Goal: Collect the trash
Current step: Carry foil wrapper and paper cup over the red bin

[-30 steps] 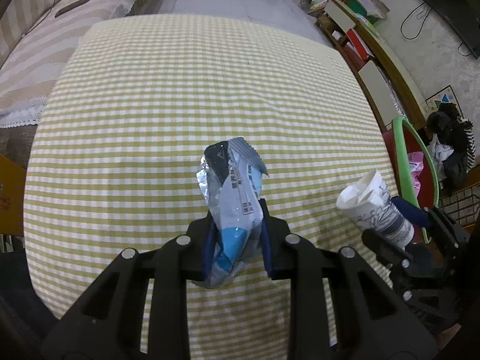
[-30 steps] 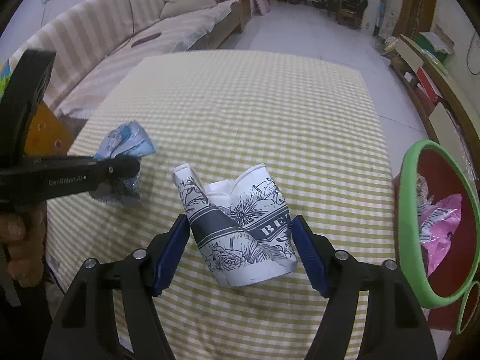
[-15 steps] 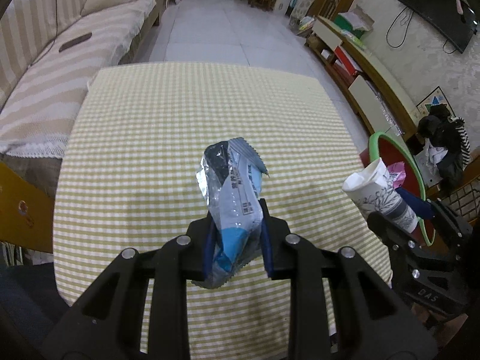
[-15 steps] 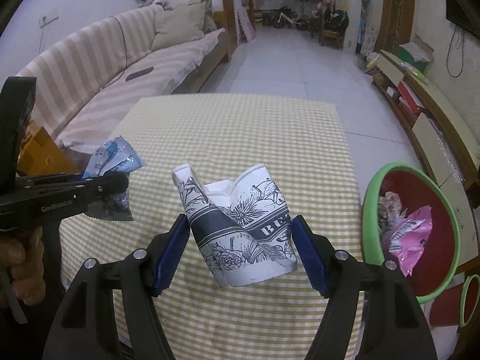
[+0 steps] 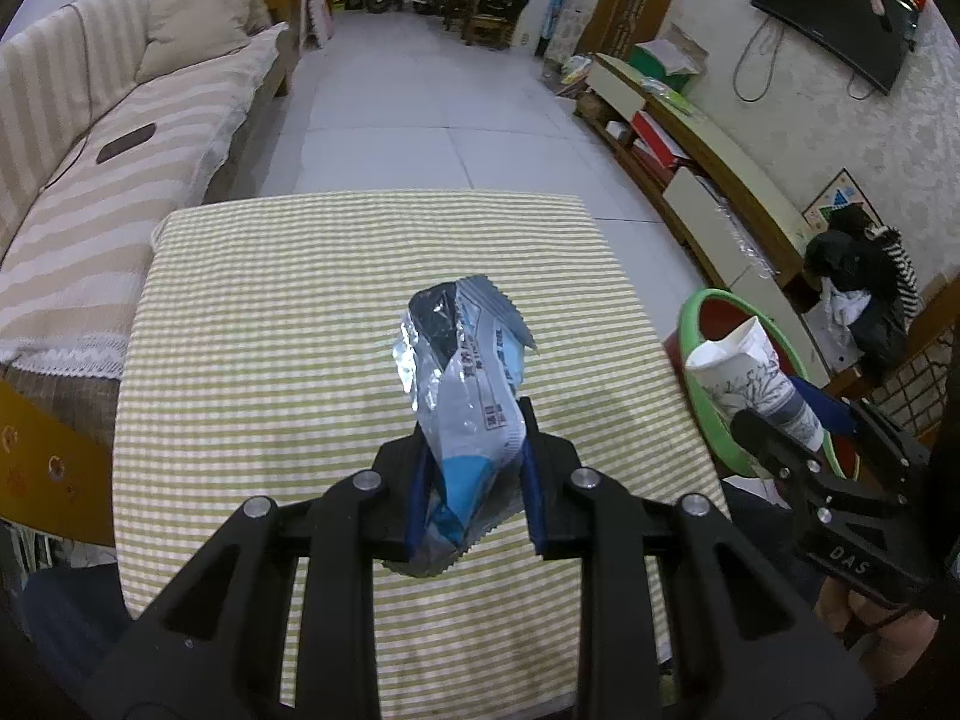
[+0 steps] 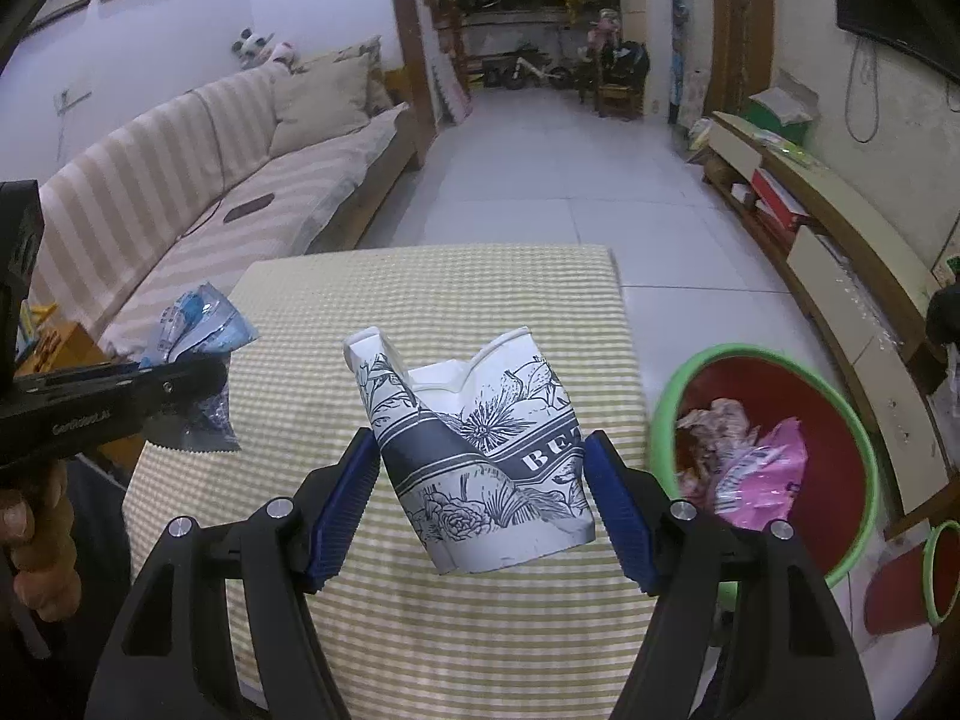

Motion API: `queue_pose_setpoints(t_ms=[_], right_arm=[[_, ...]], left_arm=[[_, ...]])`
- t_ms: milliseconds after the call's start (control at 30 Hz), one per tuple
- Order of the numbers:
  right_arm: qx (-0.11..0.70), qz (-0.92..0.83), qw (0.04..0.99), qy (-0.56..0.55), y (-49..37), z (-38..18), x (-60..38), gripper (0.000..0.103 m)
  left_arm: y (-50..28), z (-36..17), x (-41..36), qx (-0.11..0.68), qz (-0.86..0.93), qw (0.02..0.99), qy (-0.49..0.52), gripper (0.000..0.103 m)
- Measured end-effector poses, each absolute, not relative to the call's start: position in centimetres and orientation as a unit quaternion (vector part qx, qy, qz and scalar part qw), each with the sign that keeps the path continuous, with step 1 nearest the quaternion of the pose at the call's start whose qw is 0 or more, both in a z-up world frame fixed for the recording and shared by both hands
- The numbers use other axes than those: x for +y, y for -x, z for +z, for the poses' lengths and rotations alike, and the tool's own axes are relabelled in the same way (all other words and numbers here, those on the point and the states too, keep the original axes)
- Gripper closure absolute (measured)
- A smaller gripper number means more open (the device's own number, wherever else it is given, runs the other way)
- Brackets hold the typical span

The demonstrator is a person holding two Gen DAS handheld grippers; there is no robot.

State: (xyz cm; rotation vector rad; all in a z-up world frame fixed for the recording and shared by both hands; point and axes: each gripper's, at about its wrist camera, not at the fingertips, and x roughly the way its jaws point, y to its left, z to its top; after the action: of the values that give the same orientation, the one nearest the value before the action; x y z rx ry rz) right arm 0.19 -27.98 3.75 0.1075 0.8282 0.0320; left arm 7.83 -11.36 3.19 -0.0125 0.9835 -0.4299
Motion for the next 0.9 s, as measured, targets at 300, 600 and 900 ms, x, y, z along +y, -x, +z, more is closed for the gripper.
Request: queue_pose_setpoints(t_ms=[300,600,900], right_arm=[[0.383,-0.020,0.921,-0.068,1.0,5.0,-32.0,0.035],[0.373,-0.063,0.921,-0.091,2.4,5.5,-37.0,0.035],[0.367,-0.103,0.918,-0.111,3.6,5.4,-41.2,0.035]], left_arm=[[-7.8,4.4,-16.1,0.457,-0.244,0.855,-0.011,0.079],[-7.8,5.5,-21.8,0.447,-0.289,0.846,-0.029,0.079],[-7.6,5.5,-25.8,0.446,-0.320,0.835,-0.050,0.079]])
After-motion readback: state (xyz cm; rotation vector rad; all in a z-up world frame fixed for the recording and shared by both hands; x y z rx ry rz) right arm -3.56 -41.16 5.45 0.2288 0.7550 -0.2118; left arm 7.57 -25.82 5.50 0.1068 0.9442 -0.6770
